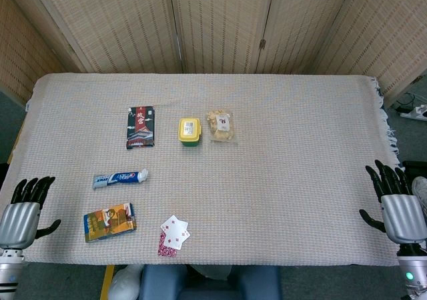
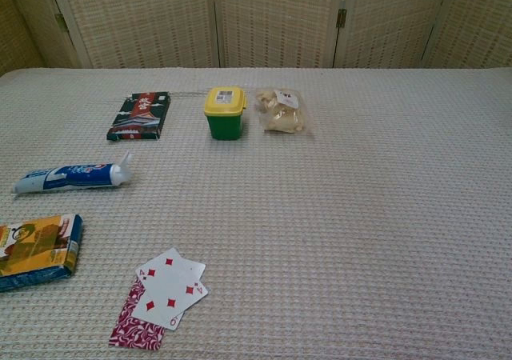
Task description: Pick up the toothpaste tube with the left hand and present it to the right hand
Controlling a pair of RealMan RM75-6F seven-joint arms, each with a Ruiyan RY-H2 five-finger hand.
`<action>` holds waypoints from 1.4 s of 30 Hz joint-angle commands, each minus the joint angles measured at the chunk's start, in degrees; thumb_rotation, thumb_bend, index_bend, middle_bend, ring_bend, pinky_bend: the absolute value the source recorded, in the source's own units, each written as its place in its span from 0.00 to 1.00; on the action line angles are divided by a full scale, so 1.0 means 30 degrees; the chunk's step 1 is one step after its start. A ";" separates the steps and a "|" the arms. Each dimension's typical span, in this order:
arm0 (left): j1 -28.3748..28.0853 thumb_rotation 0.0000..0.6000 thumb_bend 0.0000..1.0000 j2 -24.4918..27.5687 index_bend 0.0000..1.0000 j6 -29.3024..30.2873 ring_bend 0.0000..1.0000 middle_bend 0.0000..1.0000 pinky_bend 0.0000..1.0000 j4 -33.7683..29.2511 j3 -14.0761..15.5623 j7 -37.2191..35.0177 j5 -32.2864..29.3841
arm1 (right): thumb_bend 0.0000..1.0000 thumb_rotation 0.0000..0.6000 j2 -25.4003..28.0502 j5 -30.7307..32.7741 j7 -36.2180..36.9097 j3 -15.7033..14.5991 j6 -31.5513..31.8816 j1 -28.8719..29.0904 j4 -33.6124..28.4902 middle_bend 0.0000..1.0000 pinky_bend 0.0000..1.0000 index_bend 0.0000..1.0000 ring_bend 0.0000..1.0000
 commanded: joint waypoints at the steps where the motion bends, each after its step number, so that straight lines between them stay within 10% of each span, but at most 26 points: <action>1: -0.0090 1.00 0.24 -0.0096 0.11 0.0031 0.09 0.13 0.01 0.0117 -0.0143 -0.0013 -0.0080 | 0.26 1.00 0.0023 -0.0004 -0.0024 -0.0004 -0.0007 -0.0001 -0.0057 0.00 0.00 0.00 0.00; 23: -0.2982 1.00 0.24 -0.1094 0.13 -0.2520 0.13 0.14 0.01 0.0484 -0.1573 -0.0588 -0.0194 | 0.26 1.00 0.1374 0.0059 -0.0482 0.0718 0.1079 -0.0212 -0.1216 0.00 0.00 0.00 0.00; 42: -0.8140 1.00 0.24 -0.6135 0.13 -0.8523 0.14 0.15 0.02 0.4636 -0.2506 0.2514 -0.3744 | 0.26 1.00 0.1518 0.0227 -0.0331 0.0652 0.1045 -0.0342 -0.1356 0.00 0.00 0.00 0.00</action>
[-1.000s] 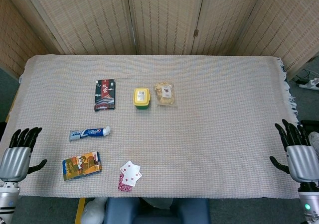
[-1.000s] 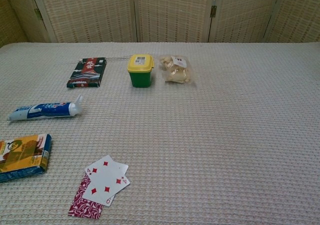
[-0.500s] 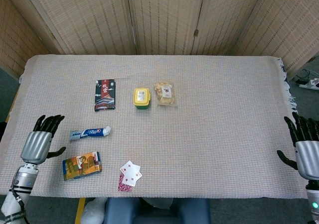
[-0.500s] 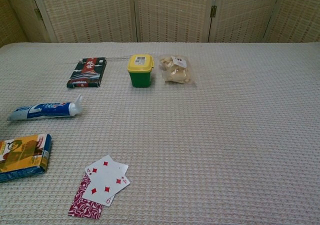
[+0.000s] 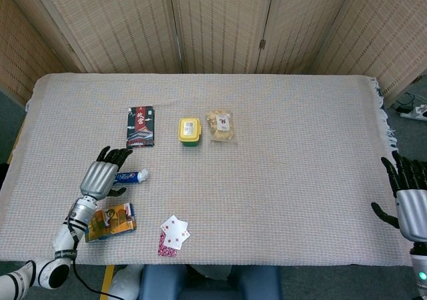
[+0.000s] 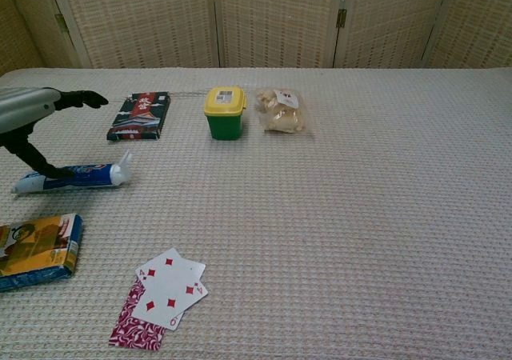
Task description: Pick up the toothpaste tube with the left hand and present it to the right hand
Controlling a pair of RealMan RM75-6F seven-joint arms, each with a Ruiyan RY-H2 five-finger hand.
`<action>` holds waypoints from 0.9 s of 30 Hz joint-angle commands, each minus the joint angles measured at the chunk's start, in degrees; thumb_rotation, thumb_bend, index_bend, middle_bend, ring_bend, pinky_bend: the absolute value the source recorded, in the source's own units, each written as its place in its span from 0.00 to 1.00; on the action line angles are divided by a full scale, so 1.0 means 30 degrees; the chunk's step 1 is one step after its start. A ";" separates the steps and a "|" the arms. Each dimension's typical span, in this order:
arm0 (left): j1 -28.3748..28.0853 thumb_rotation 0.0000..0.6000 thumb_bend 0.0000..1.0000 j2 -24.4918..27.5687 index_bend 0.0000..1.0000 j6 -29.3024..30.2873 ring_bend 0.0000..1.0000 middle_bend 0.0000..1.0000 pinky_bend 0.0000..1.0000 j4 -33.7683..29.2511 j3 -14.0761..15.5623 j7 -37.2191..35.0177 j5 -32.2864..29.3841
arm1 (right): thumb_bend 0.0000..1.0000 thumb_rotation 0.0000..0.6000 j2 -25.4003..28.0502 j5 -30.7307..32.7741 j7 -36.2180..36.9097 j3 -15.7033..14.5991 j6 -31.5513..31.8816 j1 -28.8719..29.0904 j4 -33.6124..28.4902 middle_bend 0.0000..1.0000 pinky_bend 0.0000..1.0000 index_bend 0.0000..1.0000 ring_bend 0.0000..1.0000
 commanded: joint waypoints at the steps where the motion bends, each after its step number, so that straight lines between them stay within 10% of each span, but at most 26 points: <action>1: -0.0550 1.00 0.24 -0.0903 0.13 -0.0610 0.14 0.15 0.02 0.1178 0.0033 0.0722 -0.0781 | 0.26 1.00 -0.0025 0.0039 0.0068 -0.0025 0.0002 -0.0037 0.0044 0.00 0.00 0.00 0.00; 16: -0.1491 1.00 0.24 -0.2627 0.13 -0.2097 0.15 0.16 0.01 0.5964 -0.0007 0.1836 -0.3235 | 0.26 1.00 -0.0261 0.0327 0.0041 -0.0022 -0.0098 -0.0104 0.0111 0.00 0.00 0.00 0.00; 27: -0.1495 1.00 0.24 -0.2148 0.23 -0.2353 0.18 0.20 0.03 0.5749 0.0442 0.1215 -0.2995 | 0.26 1.00 -0.0436 0.0389 0.0039 -0.0004 -0.0184 -0.0073 0.0085 0.00 0.00 0.00 0.00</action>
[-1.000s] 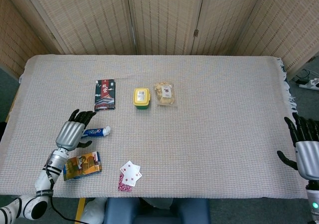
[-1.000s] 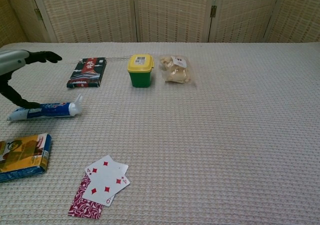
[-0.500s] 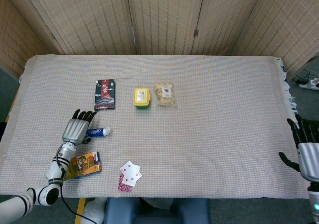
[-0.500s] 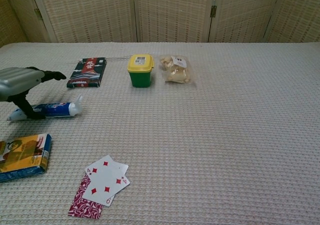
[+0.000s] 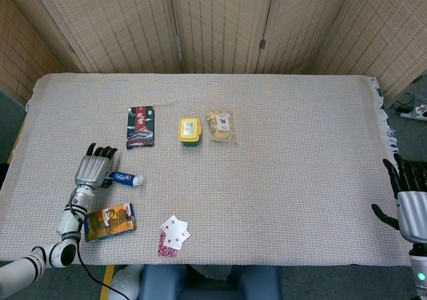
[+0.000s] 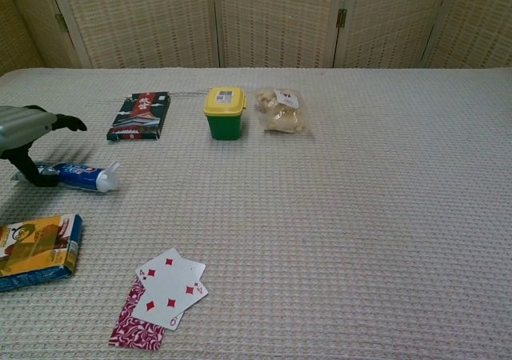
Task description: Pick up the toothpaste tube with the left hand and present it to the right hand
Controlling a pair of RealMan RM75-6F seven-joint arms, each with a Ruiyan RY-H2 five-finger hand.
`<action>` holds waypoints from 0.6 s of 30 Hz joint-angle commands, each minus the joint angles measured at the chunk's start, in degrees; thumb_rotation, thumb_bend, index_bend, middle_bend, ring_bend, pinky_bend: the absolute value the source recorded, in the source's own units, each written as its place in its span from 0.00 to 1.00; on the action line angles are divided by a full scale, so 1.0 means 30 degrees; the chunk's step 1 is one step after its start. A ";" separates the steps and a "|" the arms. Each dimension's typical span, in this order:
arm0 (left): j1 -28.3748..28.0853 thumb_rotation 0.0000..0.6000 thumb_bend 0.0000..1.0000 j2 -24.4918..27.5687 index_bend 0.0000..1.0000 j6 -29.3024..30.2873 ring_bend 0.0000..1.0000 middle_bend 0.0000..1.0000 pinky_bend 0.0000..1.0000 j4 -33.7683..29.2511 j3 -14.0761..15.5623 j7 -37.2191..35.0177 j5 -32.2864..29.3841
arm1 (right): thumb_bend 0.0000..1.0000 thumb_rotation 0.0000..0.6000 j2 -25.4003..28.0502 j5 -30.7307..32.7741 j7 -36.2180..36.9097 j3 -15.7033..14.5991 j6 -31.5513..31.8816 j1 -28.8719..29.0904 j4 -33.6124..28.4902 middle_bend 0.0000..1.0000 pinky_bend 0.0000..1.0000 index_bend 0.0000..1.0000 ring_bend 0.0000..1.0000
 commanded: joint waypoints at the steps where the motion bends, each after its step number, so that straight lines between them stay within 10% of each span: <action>1: -0.0002 1.00 0.24 0.0287 0.25 -0.0325 0.19 0.22 0.04 -0.0417 0.0183 -0.0812 0.0291 | 0.26 1.00 0.0014 -0.0053 0.0101 -0.0026 -0.0062 0.0028 -0.0010 0.00 0.00 0.00 0.00; 18: -0.0131 1.00 0.38 0.0281 0.39 -0.0730 0.30 0.35 0.06 0.0196 0.0698 -0.2053 0.0906 | 0.26 1.00 0.0000 -0.0040 0.0842 -0.0194 -0.0411 0.0026 -0.0090 0.00 0.00 0.00 0.00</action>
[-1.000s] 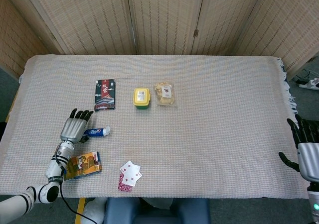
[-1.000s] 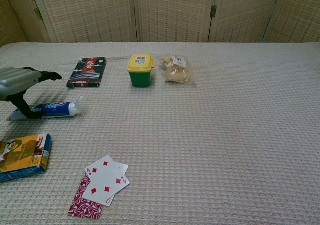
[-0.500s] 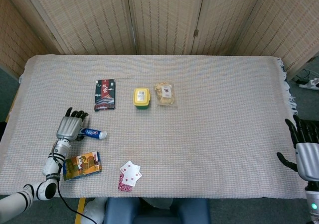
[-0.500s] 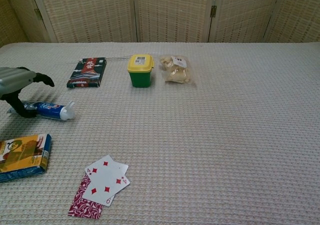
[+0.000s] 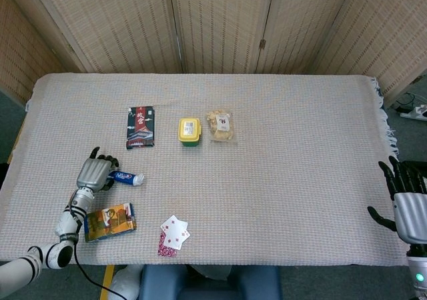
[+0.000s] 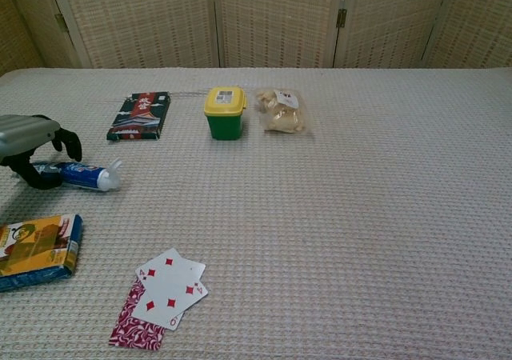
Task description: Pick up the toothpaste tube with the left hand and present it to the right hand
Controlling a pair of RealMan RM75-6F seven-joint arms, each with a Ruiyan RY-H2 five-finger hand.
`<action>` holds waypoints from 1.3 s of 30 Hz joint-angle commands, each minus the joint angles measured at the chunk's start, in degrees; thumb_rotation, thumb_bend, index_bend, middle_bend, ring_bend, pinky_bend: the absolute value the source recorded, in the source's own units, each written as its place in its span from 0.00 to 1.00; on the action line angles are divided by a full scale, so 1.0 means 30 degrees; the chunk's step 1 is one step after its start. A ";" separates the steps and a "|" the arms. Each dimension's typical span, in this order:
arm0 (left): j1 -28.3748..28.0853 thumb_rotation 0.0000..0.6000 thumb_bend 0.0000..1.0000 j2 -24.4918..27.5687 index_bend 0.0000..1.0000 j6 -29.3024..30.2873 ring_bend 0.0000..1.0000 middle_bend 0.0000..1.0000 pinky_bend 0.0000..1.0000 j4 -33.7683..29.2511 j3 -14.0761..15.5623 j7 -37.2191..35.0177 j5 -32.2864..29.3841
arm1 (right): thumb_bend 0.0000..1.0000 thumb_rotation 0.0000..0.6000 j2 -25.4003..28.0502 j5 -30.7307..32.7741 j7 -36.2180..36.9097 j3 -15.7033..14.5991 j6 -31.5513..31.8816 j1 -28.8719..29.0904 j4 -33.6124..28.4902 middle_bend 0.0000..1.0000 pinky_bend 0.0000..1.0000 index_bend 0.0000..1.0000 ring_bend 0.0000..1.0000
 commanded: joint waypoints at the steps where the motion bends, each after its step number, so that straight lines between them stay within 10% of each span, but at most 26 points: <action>1: 0.0008 1.00 0.38 -0.0017 0.39 0.0038 0.30 0.35 0.06 0.0070 0.0045 -0.0101 0.0071 | 0.26 1.00 -0.0031 0.0004 0.0020 0.0007 -0.0023 0.0017 0.0020 0.00 0.00 0.00 0.00; 9: 0.0064 1.00 0.38 -0.0307 0.49 0.0266 0.37 0.46 0.12 0.0736 0.0094 -0.1423 0.0608 | 0.26 1.00 -0.0081 0.0050 0.0004 0.0018 -0.0078 0.0040 -0.0010 0.00 0.00 0.00 0.00; 23: 0.0124 1.00 0.57 -0.0605 0.74 0.1735 0.66 0.74 0.61 0.2846 0.0876 -0.8059 0.4119 | 0.26 1.00 0.0785 -0.0963 0.0081 -0.0544 -0.1002 0.0440 -0.1095 0.00 0.00 0.00 0.00; 39: -0.0692 1.00 0.66 0.3272 0.75 0.1927 0.68 0.77 0.66 -0.5861 -0.0013 -0.6881 0.4096 | 0.26 1.00 0.2035 -0.4339 0.0538 0.0451 -0.5687 0.5240 -0.4765 0.00 0.00 0.09 0.00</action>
